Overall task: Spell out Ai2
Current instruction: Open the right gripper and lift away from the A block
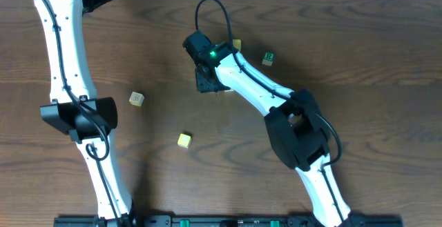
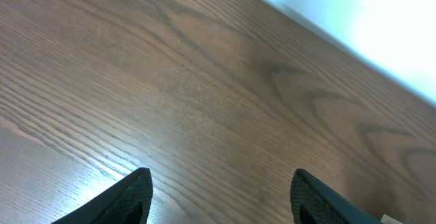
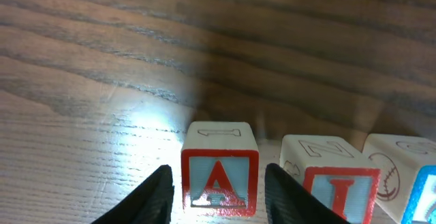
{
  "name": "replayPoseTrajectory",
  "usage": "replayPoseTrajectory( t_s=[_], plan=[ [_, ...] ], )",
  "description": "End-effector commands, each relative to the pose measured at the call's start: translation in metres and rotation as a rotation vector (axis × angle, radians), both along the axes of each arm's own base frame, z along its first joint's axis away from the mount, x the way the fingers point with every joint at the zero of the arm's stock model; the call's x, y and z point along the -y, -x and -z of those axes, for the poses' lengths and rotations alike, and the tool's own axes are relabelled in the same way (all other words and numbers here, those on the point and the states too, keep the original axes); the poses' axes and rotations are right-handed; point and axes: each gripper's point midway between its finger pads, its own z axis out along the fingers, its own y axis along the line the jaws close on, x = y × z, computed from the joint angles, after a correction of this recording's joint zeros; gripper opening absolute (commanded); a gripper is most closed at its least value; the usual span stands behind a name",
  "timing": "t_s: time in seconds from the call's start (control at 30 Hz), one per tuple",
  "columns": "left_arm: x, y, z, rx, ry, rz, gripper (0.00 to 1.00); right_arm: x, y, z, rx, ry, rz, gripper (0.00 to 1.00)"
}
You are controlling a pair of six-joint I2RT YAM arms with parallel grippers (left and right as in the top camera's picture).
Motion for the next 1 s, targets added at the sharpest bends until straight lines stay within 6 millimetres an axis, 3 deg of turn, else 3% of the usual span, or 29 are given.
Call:
replayPoseTrajectory(
  t_s=[0.0,0.2,0.37,0.4,0.43,0.47,0.5,0.57,0.63,0.7,0.8,0.9,0.97],
  plan=[
    [0.001,0.000,-0.007,0.017,-0.004,0.015,0.66,-0.001,-0.003,0.007,0.014,0.018,0.009,0.47],
    [0.001,0.000,-0.007,0.017,-0.004,0.015,0.66,-0.003,-0.025,0.000,0.123,0.032,0.004,0.55],
    [0.001,0.000,-0.006,0.016,-0.005,0.016,0.66,-0.018,-0.052,-0.017,0.237,-0.023,-0.042,0.54],
    [0.001,0.000,-0.006,0.015,-0.008,0.021,0.66,-0.017,-0.056,-0.023,0.247,-0.031,-0.036,0.51],
    [0.001,0.000,-0.005,0.010,-0.008,0.022,0.64,-0.016,-0.060,-0.032,0.256,-0.037,-0.029,0.35],
    [0.002,0.001,-0.001,-0.002,-0.002,0.023,0.59,-0.011,-0.063,-0.047,0.262,-0.039,-0.019,0.12],
    [0.005,0.002,0.004,-0.017,0.014,0.033,0.49,-0.006,-0.065,-0.059,0.264,-0.038,-0.010,0.01],
    [0.020,0.004,0.018,-0.056,0.067,0.070,0.20,0.010,-0.068,-0.086,0.273,-0.028,-0.015,0.01],
    [0.040,0.005,0.036,-0.102,0.118,0.113,0.06,0.030,-0.071,-0.112,0.289,-0.013,-0.028,0.01],
    [0.067,0.006,0.055,-0.151,0.157,0.175,0.06,0.059,-0.071,-0.134,0.284,-0.017,-0.003,0.01],
    [0.109,0.009,0.076,-0.194,0.203,0.299,0.06,0.088,-0.069,-0.148,0.222,-0.089,0.000,0.01],
    [0.159,0.016,0.093,-0.222,0.263,0.429,0.06,0.120,-0.062,-0.143,0.122,-0.151,-0.028,0.01],
    [0.179,0.026,0.105,-0.268,0.296,0.469,0.06,0.135,-0.050,-0.133,0.037,-0.183,-0.068,0.02]
  ],
)
